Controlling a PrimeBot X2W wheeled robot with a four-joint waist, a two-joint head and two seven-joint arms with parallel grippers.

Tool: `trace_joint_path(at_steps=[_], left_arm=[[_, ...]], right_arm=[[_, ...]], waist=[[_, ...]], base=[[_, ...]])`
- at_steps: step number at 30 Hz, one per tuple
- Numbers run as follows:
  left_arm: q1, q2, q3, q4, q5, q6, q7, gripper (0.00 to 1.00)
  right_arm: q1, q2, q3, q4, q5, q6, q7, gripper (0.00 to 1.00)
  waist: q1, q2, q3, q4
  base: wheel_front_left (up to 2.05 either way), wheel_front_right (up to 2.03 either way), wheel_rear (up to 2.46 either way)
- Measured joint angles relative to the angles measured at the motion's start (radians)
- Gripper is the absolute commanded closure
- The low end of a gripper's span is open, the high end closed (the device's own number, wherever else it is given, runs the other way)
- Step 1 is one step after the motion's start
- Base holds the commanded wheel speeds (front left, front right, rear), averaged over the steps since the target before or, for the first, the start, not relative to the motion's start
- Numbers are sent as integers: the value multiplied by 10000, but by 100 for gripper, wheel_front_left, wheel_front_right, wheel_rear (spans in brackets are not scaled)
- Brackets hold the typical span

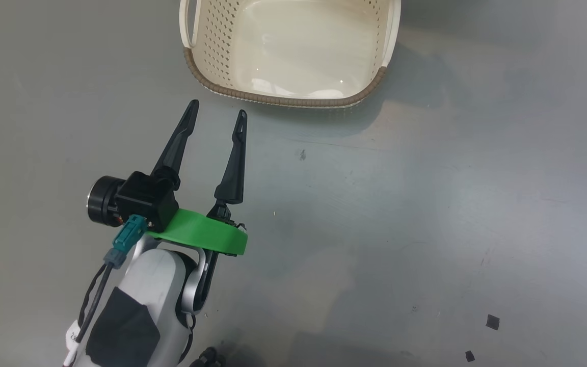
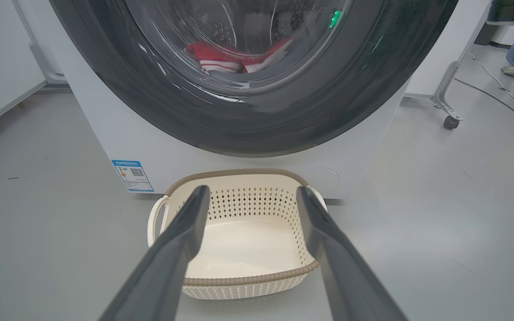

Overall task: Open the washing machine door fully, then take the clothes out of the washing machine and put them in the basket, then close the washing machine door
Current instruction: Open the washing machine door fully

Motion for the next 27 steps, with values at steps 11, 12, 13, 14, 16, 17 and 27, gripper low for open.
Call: trace_joint_path(at_steps=[11, 12, 13, 14, 16, 17, 27], left_arm=[[8, 2, 4, 71, 0, 4, 0, 0], [10, 2, 2, 88, 0, 4, 0, 0], [12, 2, 0, 100, 0, 4, 0, 0], [13, 2, -2, 113, 2, 4, 0, 0], [24, 2, -2, 132, 4, 4, 0, 0], [30, 2, 2, 150, 6, 4, 0, 0], [205, 4, 0, 290, 21, 6, 0, 0]], right_arm=[[779, 8, 148, 407, 38, 0, 380, 100], [852, 10, 178, 441, 107, 0, 447, 100], [927, 4, 265, 470, 113, 0, 525, 100], [1008, -2, 353, 491, 113, 0, 612, 100], [1159, 17, 433, 531, 130, 0, 780, 100], [1230, 36, 456, 548, 188, 0, 830, 100], [1801, 63, 796, 642, 621, 0, 1392, 100]], waist=[[0, 0, -481, -132], [0, 0, -526, -143], [0, 0, -570, -152], [0, 0, -616, -159], [0, 0, -702, -169], [0, 0, -746, -174], [1, 0, -1158, -219]], base=[[0, 0, 0], [0, 0, 0], [0, 0, 0], [0, 0, 0], [0, 0, 0], [0, 0, 0], [0, 0, 0]])
